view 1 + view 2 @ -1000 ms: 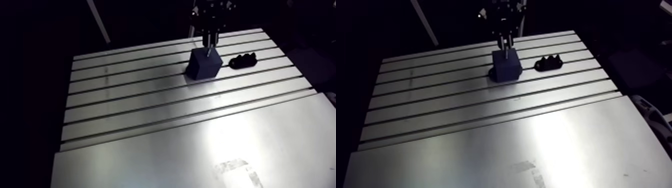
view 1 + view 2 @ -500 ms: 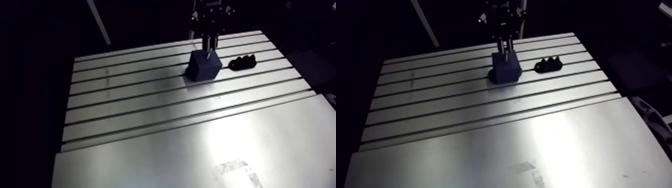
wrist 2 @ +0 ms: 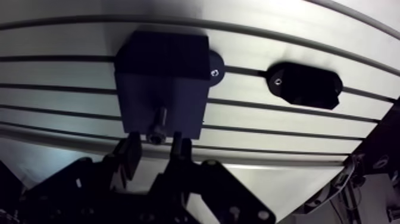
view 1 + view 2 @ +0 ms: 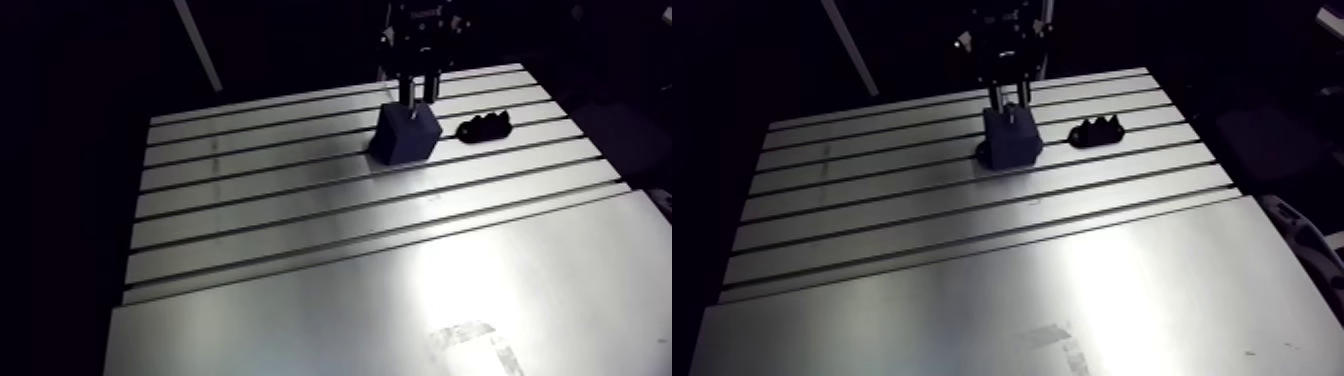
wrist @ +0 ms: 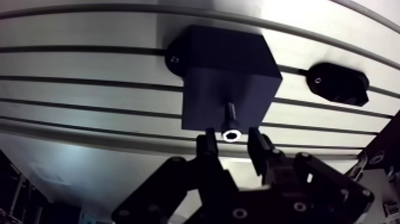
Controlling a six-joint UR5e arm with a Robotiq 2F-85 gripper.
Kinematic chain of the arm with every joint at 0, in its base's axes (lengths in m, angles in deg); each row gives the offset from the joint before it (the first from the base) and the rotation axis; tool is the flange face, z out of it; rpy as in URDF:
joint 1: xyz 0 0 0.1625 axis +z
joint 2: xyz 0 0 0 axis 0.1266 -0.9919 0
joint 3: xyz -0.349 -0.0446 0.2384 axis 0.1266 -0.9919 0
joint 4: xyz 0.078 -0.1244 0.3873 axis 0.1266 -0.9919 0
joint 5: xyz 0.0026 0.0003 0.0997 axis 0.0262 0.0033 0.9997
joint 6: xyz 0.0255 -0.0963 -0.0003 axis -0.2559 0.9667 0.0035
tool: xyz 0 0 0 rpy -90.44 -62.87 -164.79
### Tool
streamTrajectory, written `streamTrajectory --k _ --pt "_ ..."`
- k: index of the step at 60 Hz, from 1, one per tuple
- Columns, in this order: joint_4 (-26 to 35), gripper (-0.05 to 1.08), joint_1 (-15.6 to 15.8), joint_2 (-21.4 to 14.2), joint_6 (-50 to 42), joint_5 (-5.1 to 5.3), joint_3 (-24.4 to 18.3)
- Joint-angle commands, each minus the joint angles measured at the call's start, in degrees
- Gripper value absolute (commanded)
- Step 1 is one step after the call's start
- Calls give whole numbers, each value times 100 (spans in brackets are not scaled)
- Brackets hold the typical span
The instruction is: Pick up the M10 bolt and insert it into the hole until fully seated.
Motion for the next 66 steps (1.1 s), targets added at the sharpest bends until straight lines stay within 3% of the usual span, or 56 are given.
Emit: streamTrajectory --k 1,28,37,59,66 --pt "-116 0 0 -40 83 2 35" --pt "-100 0 -17 -67 101 19 28" --pt "-33 0 -25 -220 128 62 -82" --pt "1060 0 -44 -701 61 81 -552" --pt "1162 0 -69 -928 18 153 -594"
